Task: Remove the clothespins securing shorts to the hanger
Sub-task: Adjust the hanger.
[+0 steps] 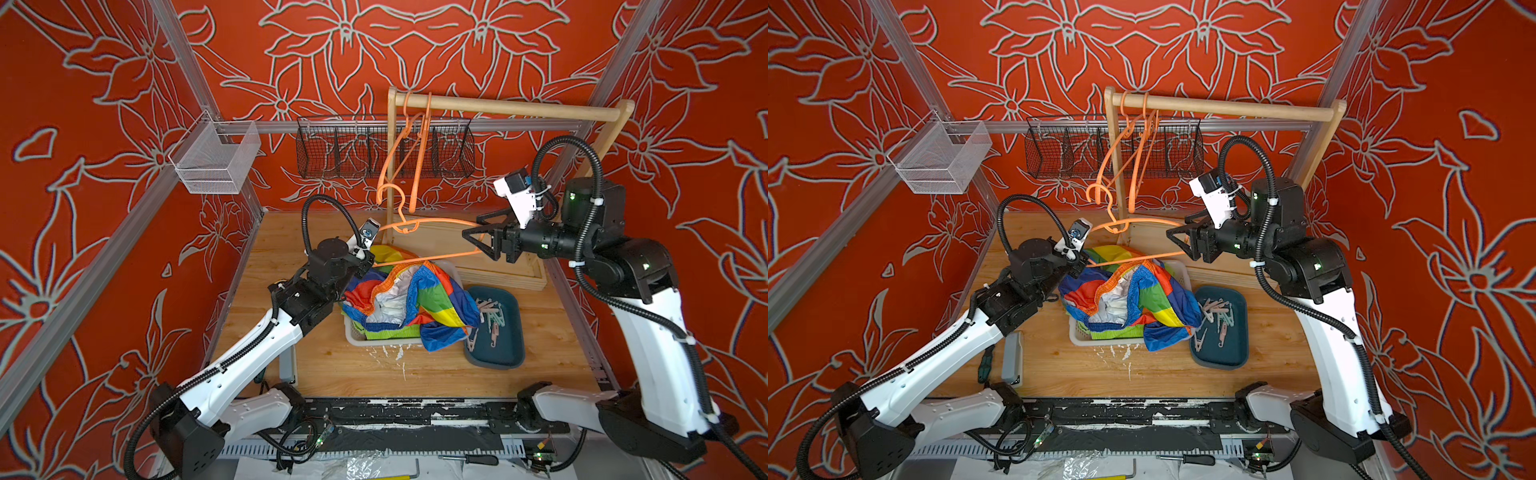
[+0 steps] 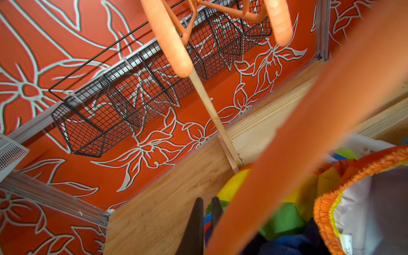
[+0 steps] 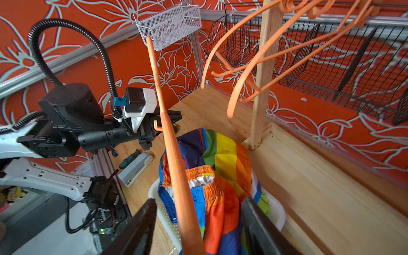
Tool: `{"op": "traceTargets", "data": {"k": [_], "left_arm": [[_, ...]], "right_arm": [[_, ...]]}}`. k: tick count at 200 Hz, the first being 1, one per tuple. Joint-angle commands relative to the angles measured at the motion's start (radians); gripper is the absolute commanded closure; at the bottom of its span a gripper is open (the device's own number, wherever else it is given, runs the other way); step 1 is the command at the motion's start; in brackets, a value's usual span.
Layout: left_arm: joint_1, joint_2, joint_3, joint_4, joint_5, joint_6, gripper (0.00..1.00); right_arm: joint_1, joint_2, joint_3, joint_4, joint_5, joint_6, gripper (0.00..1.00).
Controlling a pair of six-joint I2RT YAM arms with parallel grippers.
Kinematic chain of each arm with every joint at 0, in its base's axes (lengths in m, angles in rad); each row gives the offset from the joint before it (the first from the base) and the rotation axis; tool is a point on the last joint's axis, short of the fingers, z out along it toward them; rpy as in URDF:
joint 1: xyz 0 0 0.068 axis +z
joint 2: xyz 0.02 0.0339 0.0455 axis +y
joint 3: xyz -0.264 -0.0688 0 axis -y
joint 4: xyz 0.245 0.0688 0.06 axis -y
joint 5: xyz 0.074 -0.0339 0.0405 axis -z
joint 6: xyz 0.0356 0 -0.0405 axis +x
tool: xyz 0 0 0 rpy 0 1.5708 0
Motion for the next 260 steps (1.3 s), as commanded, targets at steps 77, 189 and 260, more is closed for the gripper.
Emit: {"op": "traceTargets", "data": {"k": [77,189,260], "left_arm": [[0.022,-0.005,0.009,0.041,-0.011,-0.052,0.22],[0.156,-0.048,0.037,0.025,-0.056,-0.161,0.03],[0.179,-0.053,0.031,0.031,-0.063,-0.169,0.03]], "right_arm": [[-0.006,-0.022,-0.047,-0.019,0.007,-0.032,1.0],[-0.04,-0.045,0.162,-0.233,0.327,-0.098,1.0],[-0.042,-0.086,0.175,-0.283,0.521,-0.109,1.0]]}}
